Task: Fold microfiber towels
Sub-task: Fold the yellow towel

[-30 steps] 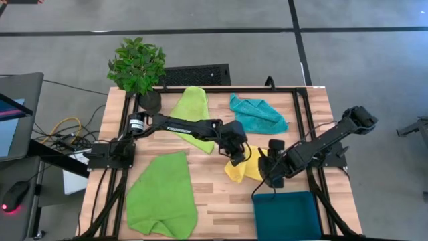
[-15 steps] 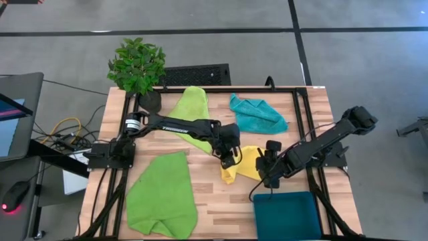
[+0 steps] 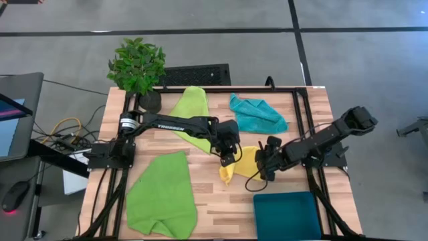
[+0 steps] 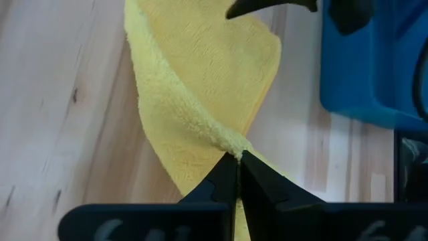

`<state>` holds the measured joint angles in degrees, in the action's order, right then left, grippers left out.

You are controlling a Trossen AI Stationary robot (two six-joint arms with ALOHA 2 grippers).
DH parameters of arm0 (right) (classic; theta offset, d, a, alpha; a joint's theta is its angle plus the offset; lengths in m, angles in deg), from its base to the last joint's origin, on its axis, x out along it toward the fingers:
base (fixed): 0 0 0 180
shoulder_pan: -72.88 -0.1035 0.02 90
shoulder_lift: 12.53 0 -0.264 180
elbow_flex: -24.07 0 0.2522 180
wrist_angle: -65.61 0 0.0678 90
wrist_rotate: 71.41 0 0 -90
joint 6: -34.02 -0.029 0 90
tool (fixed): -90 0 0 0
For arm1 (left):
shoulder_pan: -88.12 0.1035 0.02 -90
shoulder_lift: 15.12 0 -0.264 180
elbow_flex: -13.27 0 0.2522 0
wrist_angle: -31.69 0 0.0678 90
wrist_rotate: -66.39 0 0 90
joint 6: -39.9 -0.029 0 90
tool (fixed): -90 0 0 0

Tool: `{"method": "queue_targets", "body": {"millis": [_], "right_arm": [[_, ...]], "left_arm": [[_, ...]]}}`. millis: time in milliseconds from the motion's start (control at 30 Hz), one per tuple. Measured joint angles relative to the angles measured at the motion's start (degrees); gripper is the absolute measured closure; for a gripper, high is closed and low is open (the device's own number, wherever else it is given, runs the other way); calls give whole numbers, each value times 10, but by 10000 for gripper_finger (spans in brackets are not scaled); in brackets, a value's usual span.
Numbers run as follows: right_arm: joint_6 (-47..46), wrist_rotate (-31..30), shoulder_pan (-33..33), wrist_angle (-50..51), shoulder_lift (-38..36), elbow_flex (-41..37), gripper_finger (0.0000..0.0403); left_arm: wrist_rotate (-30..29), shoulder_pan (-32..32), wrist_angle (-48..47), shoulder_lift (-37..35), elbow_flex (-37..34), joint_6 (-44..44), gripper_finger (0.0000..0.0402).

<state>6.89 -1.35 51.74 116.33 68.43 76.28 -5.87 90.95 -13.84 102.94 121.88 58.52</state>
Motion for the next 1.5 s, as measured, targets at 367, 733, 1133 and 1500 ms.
{"method": "queue_targets", "body": {"millis": [367,733,1133,1500], "right_arm": [[7,24,34,-31,0,-35,148],[7,20,34,-21,-2,-32,148],[6,-12,-10,63,-94,19,148],[6,-12,-28,82,-195,20,148]], "left_arm": [[4,12,124,1,0,5,397],[-30,16,171,1,-3,18,397],[-41,16,194,9,-3,20,398],[-27,20,245,53,-4,21,398]]}}
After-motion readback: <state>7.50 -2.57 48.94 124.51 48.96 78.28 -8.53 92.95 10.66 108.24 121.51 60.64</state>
